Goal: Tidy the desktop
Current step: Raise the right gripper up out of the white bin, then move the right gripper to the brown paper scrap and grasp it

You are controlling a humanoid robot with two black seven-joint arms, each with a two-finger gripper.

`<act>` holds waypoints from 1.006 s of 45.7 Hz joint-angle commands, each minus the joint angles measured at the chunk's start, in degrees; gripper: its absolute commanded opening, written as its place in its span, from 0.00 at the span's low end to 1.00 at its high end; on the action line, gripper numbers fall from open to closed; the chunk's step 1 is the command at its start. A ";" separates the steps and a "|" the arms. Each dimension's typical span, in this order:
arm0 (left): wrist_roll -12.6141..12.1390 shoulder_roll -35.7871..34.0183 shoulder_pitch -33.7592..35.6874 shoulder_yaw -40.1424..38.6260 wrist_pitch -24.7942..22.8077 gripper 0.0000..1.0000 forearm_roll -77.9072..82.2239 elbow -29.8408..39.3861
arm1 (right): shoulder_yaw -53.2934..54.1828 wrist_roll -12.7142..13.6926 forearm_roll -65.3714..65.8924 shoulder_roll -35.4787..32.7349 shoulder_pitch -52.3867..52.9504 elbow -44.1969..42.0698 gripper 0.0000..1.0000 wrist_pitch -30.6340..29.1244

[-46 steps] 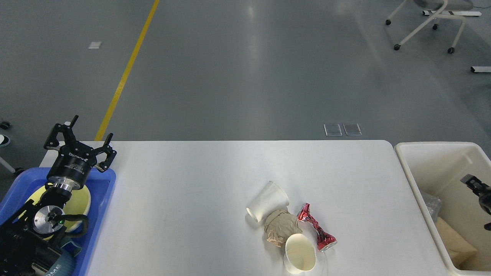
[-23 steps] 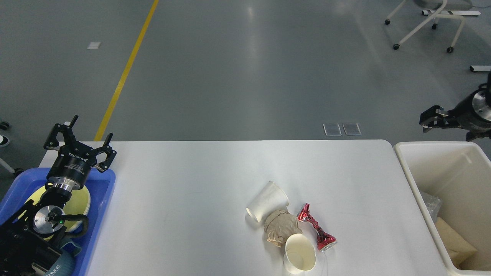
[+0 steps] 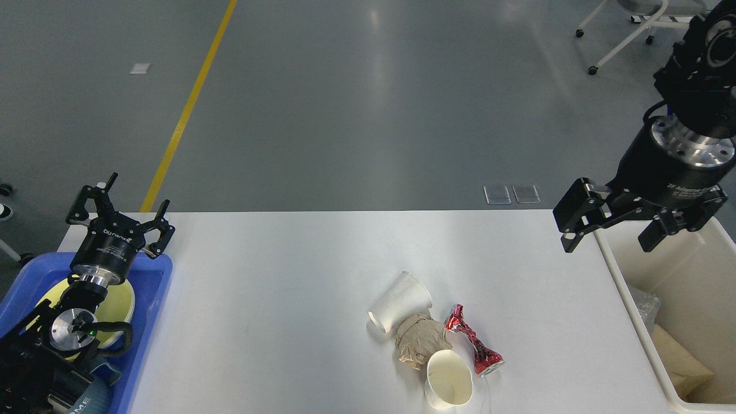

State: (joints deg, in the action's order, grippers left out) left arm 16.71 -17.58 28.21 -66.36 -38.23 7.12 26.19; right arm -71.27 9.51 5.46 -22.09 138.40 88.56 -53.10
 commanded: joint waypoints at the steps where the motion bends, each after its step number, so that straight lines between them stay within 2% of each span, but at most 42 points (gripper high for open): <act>1: -0.01 0.00 0.00 0.00 0.00 0.96 0.00 0.00 | -0.01 -0.02 -0.89 0.30 0.56 1.17 0.99 0.54; 15: -0.01 0.00 0.00 0.00 0.00 0.96 0.00 0.00 | 0.52 -0.02 -1.24 0.56 -1.38 1.70 0.98 6.17; 27: -0.01 0.00 0.00 0.00 0.00 0.96 0.00 0.00 | 0.43 -0.10 -1.24 0.03 -1.11 1.88 0.98 5.73; 33: -0.01 0.00 0.00 0.00 0.00 0.96 0.00 0.00 | 1.74 -0.10 -1.41 0.12 -1.46 4.77 0.98 6.08; 37: -0.01 0.00 0.00 0.00 0.00 0.96 0.00 0.00 | 5.78 -0.10 -3.25 0.12 -4.18 5.39 0.98 6.26; 41: -0.01 0.00 0.00 0.00 0.00 0.96 0.00 0.00 | 8.25 -0.02 -4.14 0.65 -7.43 5.39 0.93 6.70; 46: -0.01 0.00 0.00 0.00 0.00 0.96 0.00 0.00 | 12.02 -0.02 -4.05 1.79 -12.79 5.39 0.92 9.24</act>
State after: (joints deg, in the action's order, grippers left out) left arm 16.70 -17.58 28.21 -66.36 -38.23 7.12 26.19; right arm -63.09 9.46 1.47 -21.42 130.67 93.92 -46.07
